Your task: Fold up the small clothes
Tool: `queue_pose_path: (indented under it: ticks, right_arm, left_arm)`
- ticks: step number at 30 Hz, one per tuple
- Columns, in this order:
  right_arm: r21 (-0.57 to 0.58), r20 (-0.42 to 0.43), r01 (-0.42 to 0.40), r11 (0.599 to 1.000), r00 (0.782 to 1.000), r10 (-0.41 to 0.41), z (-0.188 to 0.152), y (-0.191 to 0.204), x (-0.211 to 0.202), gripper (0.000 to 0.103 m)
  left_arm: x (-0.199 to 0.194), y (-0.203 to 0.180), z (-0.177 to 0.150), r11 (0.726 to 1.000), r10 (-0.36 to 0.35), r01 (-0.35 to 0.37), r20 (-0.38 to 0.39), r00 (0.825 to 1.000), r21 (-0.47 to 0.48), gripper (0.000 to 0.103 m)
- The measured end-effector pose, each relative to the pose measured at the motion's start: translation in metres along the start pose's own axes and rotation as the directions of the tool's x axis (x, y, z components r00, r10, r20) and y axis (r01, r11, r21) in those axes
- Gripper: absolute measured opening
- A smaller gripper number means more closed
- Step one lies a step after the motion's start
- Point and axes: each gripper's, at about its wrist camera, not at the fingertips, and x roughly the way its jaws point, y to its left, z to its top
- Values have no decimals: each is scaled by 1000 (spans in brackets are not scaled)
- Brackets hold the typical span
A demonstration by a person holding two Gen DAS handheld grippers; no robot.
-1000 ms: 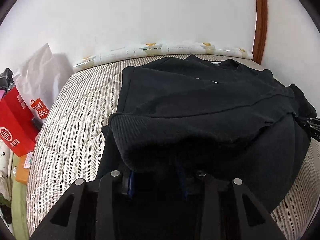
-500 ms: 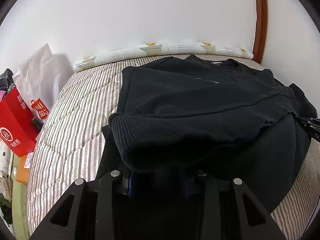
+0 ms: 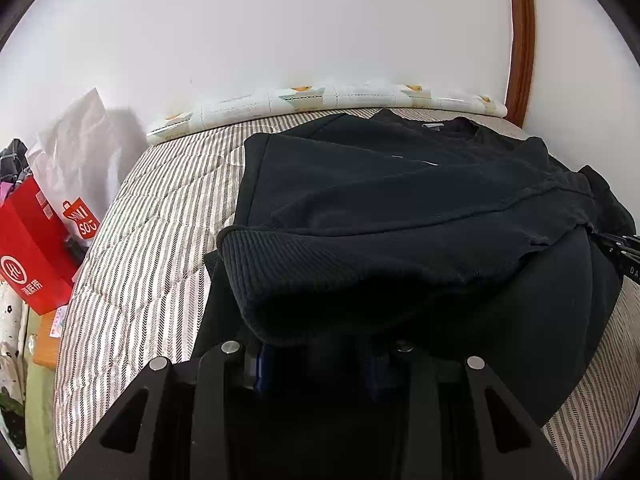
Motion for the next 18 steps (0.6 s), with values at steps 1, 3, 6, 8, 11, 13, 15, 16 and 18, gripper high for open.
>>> queue_pose_path:
  ticks: [1,3,6,8,11,13,15,16,18]
  right_arm:
    - [-1,-1,-1,1000,1000,1,0,0,0,10]
    - [-2,0,-1,1000,1000,1,1,-1,0,10]
    - [3,3,-2,1000,1000,2,1,-1,1,10]
    - [6,4,-2,1000,1000,2,2,-1,0,10]
    - [4,4,0,1000,1000,0,1,-1,0,10]
    - [6,5,-1,1000,1000,1,1,-1,0,10]
    - [5,6,-1,1000,1000,1,1,-1,0,10]
    - [4,6,0,1000,1000,0,0,-1,0,10]
    - [5,9,-2,1000,1000,2,0,0,0,10]
  left_arm:
    - [0,0,0,1000,0,0,0,1000,0,33]
    - [0,0,0,1000,0,0,0,1000,0,34]
    - [0,0,0,1000,-1,1,0,1000,-2,34]
    - [0,0,0,1000,0,0,0,1000,-4,34]
    - [0,0,0,1000,2,-2,0,1000,-2,34]
    - [0,0,0,1000,2,-2,0,1000,-2,34]
    - [0,0,0,1000,3,-3,0,1000,-2,34]
    - [0,0,0,1000,3,-3,0,1000,-2,34]
    - [0,0,0,1000,3,-3,0,1000,-2,34]
